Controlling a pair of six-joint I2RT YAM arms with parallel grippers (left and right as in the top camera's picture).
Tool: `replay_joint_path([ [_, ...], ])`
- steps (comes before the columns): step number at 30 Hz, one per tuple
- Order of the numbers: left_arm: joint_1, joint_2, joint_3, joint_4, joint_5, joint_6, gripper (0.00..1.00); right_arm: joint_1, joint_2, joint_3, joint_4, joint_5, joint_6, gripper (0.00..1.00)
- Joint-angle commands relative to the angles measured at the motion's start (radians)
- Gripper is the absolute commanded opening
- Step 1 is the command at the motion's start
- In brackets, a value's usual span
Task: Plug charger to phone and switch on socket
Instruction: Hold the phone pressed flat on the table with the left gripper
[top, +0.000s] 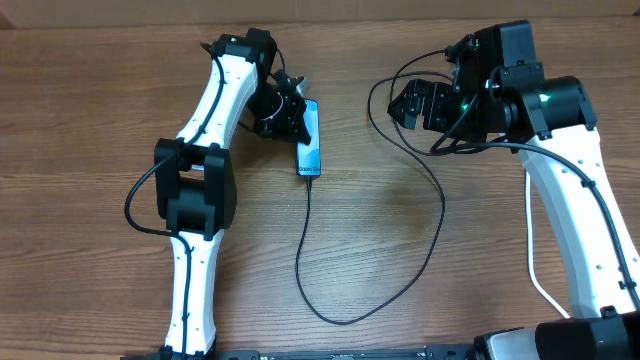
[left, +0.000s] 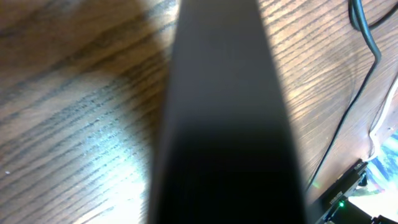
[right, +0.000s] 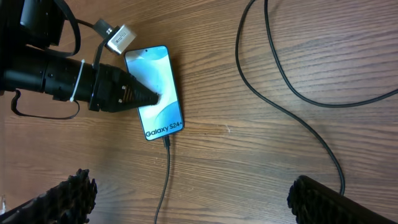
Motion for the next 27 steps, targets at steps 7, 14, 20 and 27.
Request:
replay_joint_path([
  [7, 0.003, -0.002, 0.008, 0.018, 0.004, -0.055, 0.04, -0.001, -0.006, -0.006, -0.006, -0.005, 0.001, 1.0],
  [14, 0.003, 0.004, 0.002, 0.009, 0.007, -0.096, 0.05, -0.001, -0.006, -0.006, -0.019, -0.005, 0.001, 1.0],
  [20, 0.003, 0.004, -0.004, -0.001, 0.006, -0.095, 0.05, -0.001, -0.006, -0.006, -0.021, -0.009, 0.001, 1.0],
  [27, 0.006, 0.004, -0.005, 0.01, -0.033, -0.1, 0.07, -0.001, -0.006, -0.006, -0.025, -0.023, 0.001, 1.0],
])
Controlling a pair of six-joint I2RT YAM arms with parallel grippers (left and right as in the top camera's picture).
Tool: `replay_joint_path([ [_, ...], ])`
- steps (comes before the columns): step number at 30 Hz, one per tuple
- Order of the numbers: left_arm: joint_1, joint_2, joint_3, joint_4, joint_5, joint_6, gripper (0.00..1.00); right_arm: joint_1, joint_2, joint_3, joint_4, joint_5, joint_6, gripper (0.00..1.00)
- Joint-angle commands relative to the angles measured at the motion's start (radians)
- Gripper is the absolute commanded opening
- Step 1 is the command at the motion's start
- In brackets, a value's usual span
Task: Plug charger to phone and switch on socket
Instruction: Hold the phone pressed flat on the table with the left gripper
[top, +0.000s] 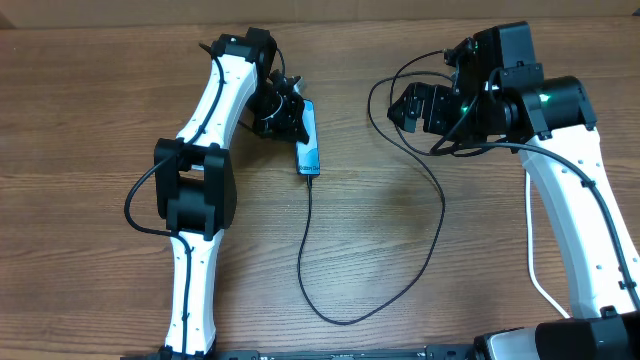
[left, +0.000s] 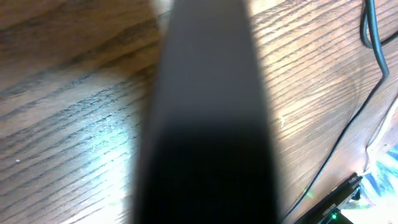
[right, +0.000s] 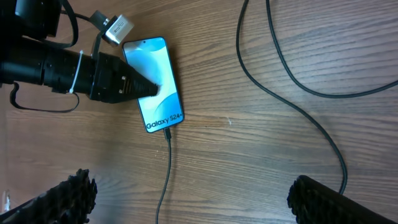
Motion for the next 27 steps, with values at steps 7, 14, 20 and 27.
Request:
replay_joint_path([
  [7, 0.006, 0.004, -0.006, 0.007, -0.024, -0.017, 0.08, -0.001, -0.006, -0.006, 0.002, -0.013, 0.001, 1.0],
  [14, 0.006, 0.004, -0.006, 0.016, -0.054, -0.022, 0.08, -0.001, -0.006, -0.006, 0.001, -0.016, 0.001, 1.0],
  [20, 0.006, 0.004, -0.006, 0.016, -0.08, -0.027, 0.08, -0.001, -0.006, -0.006, 0.002, -0.016, 0.001, 1.0],
  [27, 0.006, 0.004, -0.006, 0.016, -0.107, -0.04, 0.09, -0.001, -0.006, -0.006, 0.002, -0.016, 0.001, 1.0],
])
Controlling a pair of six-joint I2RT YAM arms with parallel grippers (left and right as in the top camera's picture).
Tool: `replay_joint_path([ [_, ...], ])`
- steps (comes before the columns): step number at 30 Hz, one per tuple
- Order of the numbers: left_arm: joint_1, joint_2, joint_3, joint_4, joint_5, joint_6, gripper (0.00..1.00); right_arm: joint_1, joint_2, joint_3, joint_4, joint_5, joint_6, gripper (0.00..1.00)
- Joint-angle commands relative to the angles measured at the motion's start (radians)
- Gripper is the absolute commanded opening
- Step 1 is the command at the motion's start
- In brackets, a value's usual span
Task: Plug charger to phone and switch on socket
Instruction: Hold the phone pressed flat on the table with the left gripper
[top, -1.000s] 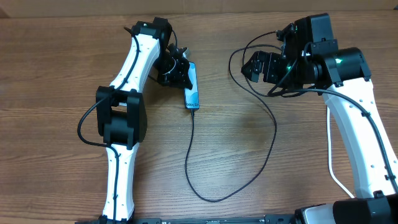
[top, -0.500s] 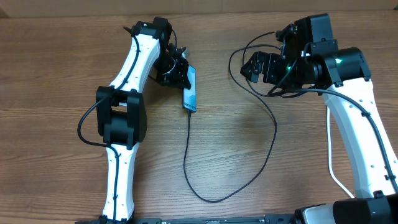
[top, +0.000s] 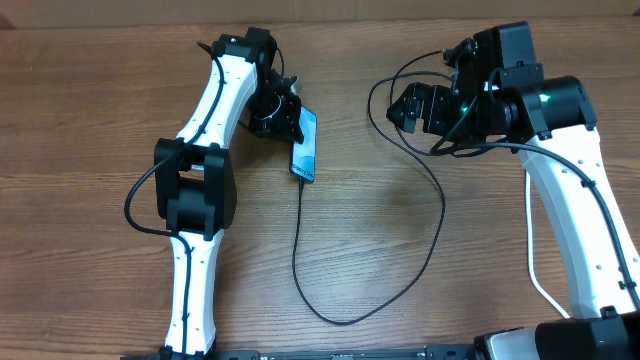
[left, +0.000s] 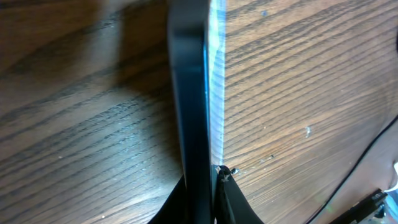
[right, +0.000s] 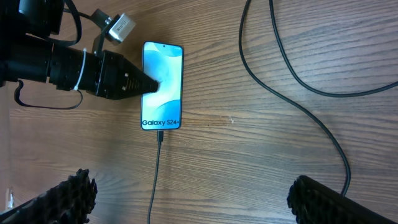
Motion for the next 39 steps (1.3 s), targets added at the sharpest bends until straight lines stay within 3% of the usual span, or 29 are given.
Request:
replay_joint_path([
  [1, 0.006, 0.004, -0.002, 0.002, -0.021, -0.017, 0.09, -0.001, -0.006, -0.006, 0.002, -0.006, 0.001, 1.0],
  [13, 0.004, 0.004, -0.002, 0.0, -0.097, -0.024, 0.07, -0.001, -0.006, -0.006, 0.0, -0.006, 0.001, 1.0],
  [39, -0.005, 0.004, -0.019, 0.049, -0.2, -0.028, 0.15, -0.001, -0.006, -0.006, -0.013, -0.005, 0.0, 1.0],
])
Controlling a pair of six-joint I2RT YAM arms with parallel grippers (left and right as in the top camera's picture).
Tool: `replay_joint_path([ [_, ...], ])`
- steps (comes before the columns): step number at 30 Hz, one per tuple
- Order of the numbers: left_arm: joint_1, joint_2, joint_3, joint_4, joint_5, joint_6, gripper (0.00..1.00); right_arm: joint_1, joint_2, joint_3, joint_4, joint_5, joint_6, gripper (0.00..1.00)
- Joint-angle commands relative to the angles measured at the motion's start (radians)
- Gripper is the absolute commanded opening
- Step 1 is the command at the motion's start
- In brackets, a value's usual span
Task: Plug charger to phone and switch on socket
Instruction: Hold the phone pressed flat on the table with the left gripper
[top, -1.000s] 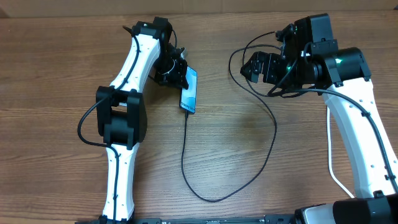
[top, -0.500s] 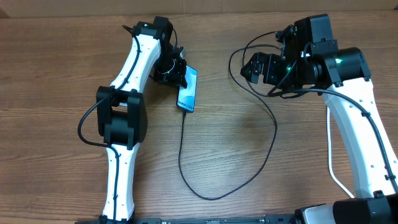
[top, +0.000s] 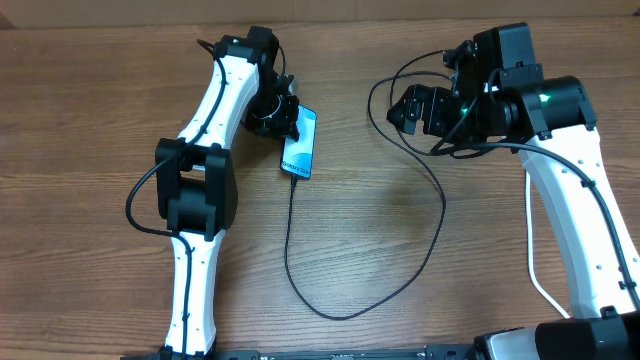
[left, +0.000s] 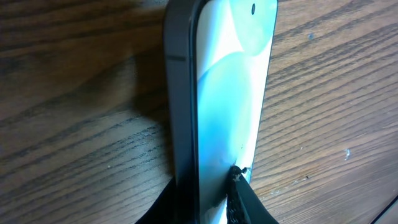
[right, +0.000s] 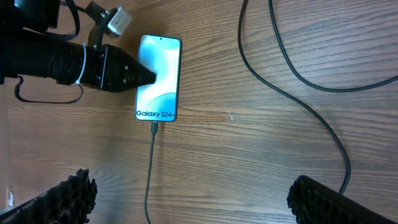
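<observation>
The phone (top: 299, 143), its blue screen reading Galaxy S24+, lies at the back left of the wooden table (top: 100, 120). My left gripper (top: 284, 120) is shut on the phone's long left edge. In the left wrist view the phone (left: 227, 93) runs up from between the fingers (left: 245, 196), its dark side and lit screen showing. A black charger cable (right: 149, 168) is plugged into the phone's (right: 158, 74) lower end. My right gripper (right: 193, 202) hangs open high over the table. No socket is in view.
The cable (top: 330, 312) loops toward the front of the table, then climbs on the right (top: 440, 215) toward the right arm, where more black cable (right: 292, 68) curls. The left arm's white links (top: 205, 110) stretch along the left side.
The phone, still in my left gripper, sits a little further left and has turned, so more of its screen shows in the left wrist view. The cable's near end followed. The right arm has not moved.
The left gripper has been on the phone throughout, with the cable plugged in. At first the phone's dark edge filled the left wrist view. It then sat further left and turned at each moment, until its screen showed. The right gripper stayed open and still.
</observation>
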Motion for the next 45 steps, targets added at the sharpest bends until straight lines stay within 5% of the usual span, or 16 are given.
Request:
replay_joint_path([
  [1, -0.003, 0.004, -0.011, 0.005, -0.076, -0.006, 0.15, -0.001, -0.006, -0.006, 0.002, -0.005, 0.0, 1.0],
  [31, -0.002, 0.004, -0.011, 0.004, -0.16, -0.005, 0.28, -0.001, -0.006, -0.006, 0.001, -0.005, 0.0, 1.0],
  [45, 0.001, 0.0, 0.004, -0.028, -0.181, -0.006, 0.25, -0.001, -0.006, -0.006, 0.002, -0.004, -0.003, 1.0],
])
